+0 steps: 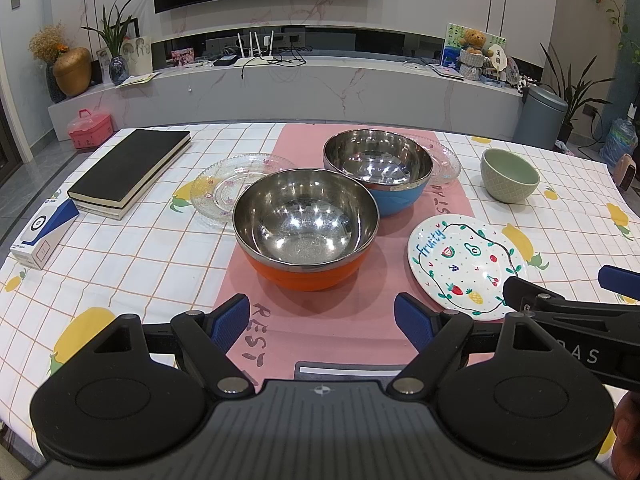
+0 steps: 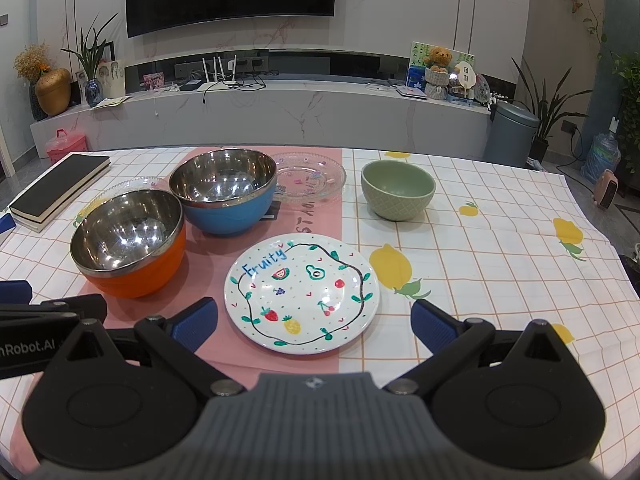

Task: Organize plates and bowls

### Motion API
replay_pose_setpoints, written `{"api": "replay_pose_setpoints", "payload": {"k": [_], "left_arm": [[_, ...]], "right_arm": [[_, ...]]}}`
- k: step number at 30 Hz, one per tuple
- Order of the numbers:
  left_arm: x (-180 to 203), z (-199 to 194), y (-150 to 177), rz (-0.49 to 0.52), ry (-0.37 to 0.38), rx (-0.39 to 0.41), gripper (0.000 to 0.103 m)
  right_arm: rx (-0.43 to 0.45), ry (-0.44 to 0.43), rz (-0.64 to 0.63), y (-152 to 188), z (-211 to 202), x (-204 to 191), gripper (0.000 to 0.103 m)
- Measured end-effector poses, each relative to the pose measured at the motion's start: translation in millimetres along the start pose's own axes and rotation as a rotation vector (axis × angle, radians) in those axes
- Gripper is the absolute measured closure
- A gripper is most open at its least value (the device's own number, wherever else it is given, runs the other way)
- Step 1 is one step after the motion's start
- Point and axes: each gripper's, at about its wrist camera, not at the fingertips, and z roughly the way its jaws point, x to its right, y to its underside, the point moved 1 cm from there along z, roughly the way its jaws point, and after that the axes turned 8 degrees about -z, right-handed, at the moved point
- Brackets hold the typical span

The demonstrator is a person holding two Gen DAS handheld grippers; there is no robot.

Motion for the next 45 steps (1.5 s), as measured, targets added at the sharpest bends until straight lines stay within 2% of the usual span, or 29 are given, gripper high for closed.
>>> {"api": "replay_pose_setpoints", "payload": {"k": [20, 26, 31, 35, 38, 40, 43, 45], "left_arm": [[-0.2, -0.4, -0.7, -0.002, -0.001, 0.002, 0.007], [-8.1, -2.9, -13.9, -0.042, 0.009, 0.016, 0.007], [-12.6, 1.5, -28.6, -0.02, 0.006, 0.02, 0.007], [-20.5, 12.9, -40.6, -0.013, 0.014, -0.003, 0.019], [-28.4, 21.0, -49.4, -0.008, 0.015, -0.031, 0.02], [-36.7, 28.2, -55.4, -0.017, 0.035, -0.055, 0.021], [-49.5, 39.3, -64.8, -0.039, 0.044, -0.079, 0.029], [-56.4, 45.6, -72.6, -0.037, 0.034, -0.076, 0.029]], "right_arm": [[0.0, -0.007, 0.002, -1.1, -0.1, 0.2, 0.003], [0.022, -0.034, 0.046, -14.6, 3.6, 12.0, 0.002], [0.032, -0.081, 0.06, -24.5, 9.2, 13.2, 0.003], [0.031, -0.115, 0.031, -34.8, 18.1, 4.0, 0.003], [0.03, -0.13, 0.004, -46.2, 26.5, -4.5, 0.003], [0.011, -0.108, -0.027, -54.8, 33.2, -10.5, 0.003], [0.002, -0.107, -0.039, -66.9, 42.0, -15.4, 0.003], [-0.01, -0.134, -0.032, -74.2, 49.2, -18.3, 0.003]]}}
